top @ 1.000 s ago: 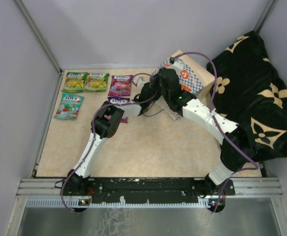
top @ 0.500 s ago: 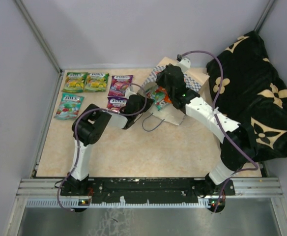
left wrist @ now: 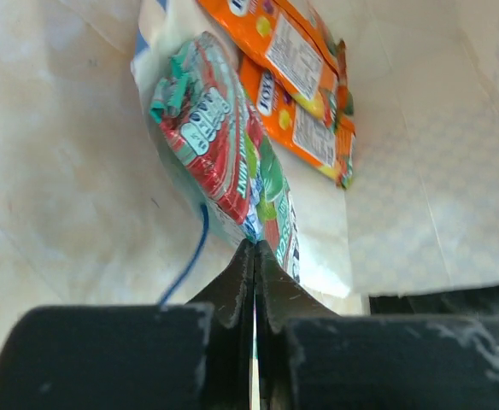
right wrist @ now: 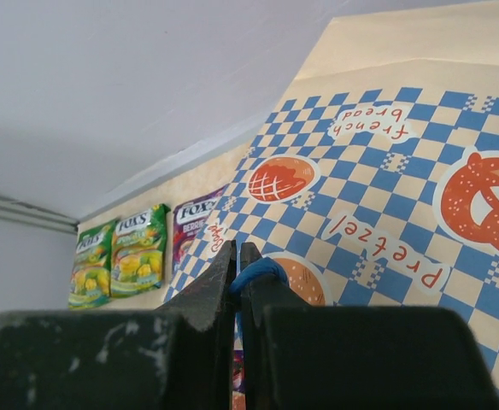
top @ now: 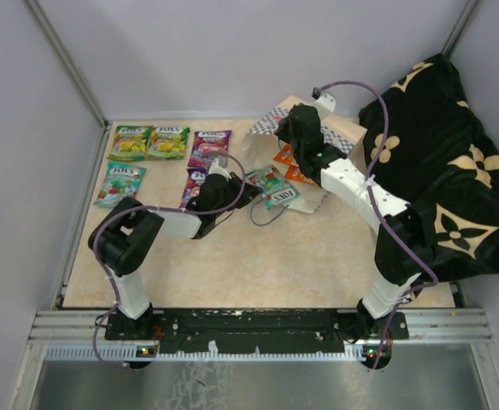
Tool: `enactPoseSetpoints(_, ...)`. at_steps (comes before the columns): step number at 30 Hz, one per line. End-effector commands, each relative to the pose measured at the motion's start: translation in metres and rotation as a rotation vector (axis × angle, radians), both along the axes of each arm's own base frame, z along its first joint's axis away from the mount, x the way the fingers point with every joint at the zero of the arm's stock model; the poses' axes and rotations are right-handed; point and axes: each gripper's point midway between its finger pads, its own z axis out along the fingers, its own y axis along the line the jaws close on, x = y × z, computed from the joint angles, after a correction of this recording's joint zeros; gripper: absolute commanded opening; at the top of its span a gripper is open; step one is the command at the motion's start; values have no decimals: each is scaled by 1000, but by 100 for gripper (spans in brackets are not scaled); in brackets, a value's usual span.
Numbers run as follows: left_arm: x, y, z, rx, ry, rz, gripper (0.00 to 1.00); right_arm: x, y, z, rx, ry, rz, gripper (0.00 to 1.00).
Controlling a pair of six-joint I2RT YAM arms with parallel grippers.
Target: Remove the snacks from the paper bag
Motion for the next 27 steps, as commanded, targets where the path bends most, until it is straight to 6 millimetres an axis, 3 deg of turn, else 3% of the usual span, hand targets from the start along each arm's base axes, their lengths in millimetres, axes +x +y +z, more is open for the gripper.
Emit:
enactPoseSetpoints(1,-25,14,40,13,-90,-47,0,17,-28,20,-8,-54,-96,0)
enactPoseSetpoints(4,-40,35,65,6,-144,-3,0,23,-47,23,2,-59,-126,0)
enactPoseSetpoints(7,-54,70,84,5,-171,110,0,27,-65,26,20,-63,-152,0)
enactPoseSetpoints(10,-65,123,106,-35,-183,328,0,31,-77,20,31,-54,-163,0)
enactPoseSetpoints(11,-68,140,109,-40,-182,402,0,26,-81,34,44,-79,-162,0)
enactPoseSetpoints(17,-86,238,139,-40,-210,837,0,22,-78,31,43,-73,-138,0)
enactPoseSetpoints(20,-96,284,143,-43,-203,1081,0,20,-75,31,50,-74,-120,0)
enactPoseSetpoints(23,-104,313,151,-50,-235,1257,0,19,-72,31,53,-68,-102,0)
enactPoseSetpoints(27,-96,329,147,-38,-263,1430,0,19,-67,28,59,-58,-76,0)
